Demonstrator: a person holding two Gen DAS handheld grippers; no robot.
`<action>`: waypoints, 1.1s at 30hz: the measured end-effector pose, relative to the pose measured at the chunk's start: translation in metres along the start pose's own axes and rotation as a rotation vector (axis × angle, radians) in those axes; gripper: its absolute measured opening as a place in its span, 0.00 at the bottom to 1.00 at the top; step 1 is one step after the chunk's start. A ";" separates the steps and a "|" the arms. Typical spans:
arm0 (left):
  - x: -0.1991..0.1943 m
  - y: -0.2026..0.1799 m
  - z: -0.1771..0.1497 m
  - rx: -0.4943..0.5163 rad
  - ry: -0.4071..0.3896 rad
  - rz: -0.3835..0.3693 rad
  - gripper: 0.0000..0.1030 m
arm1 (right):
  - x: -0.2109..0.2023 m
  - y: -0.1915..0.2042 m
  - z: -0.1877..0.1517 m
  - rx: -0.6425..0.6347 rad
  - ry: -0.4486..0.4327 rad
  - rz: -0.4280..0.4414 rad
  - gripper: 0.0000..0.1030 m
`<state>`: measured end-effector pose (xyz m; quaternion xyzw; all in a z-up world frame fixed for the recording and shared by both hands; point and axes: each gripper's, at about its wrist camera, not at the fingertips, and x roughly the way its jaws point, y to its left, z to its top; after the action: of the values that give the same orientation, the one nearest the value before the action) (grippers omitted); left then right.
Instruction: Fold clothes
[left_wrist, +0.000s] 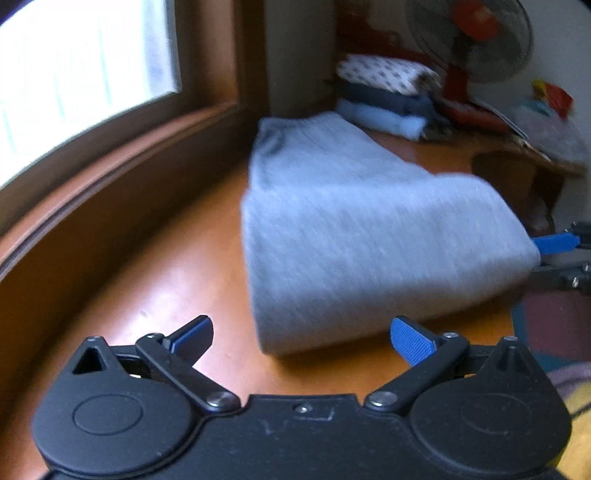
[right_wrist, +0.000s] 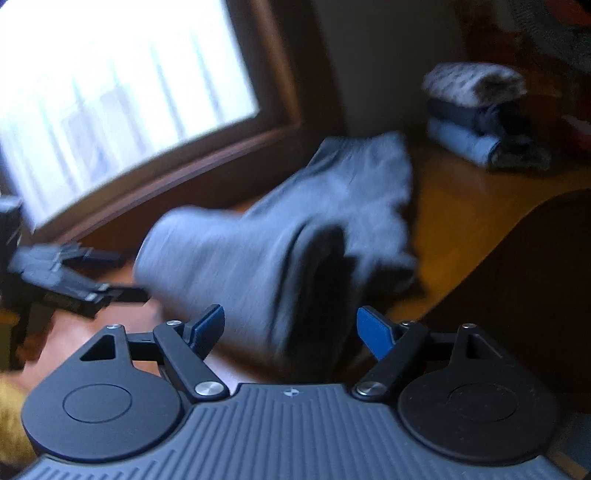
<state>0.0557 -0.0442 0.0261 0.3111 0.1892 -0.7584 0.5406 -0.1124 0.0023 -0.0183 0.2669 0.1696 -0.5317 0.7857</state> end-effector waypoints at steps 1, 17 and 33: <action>0.004 -0.001 -0.001 0.009 0.003 -0.003 1.00 | 0.003 0.006 -0.004 -0.034 0.020 -0.002 0.79; 0.037 0.002 0.002 -0.023 0.017 -0.043 1.00 | 0.042 0.023 -0.007 -0.136 0.065 0.001 0.81; 0.048 -0.001 -0.001 -0.036 0.064 -0.042 1.00 | 0.051 0.028 -0.007 -0.160 0.082 0.028 0.88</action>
<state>0.0445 -0.0772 -0.0068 0.3215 0.2266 -0.7556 0.5239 -0.0672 -0.0230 -0.0454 0.2270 0.2399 -0.4941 0.8042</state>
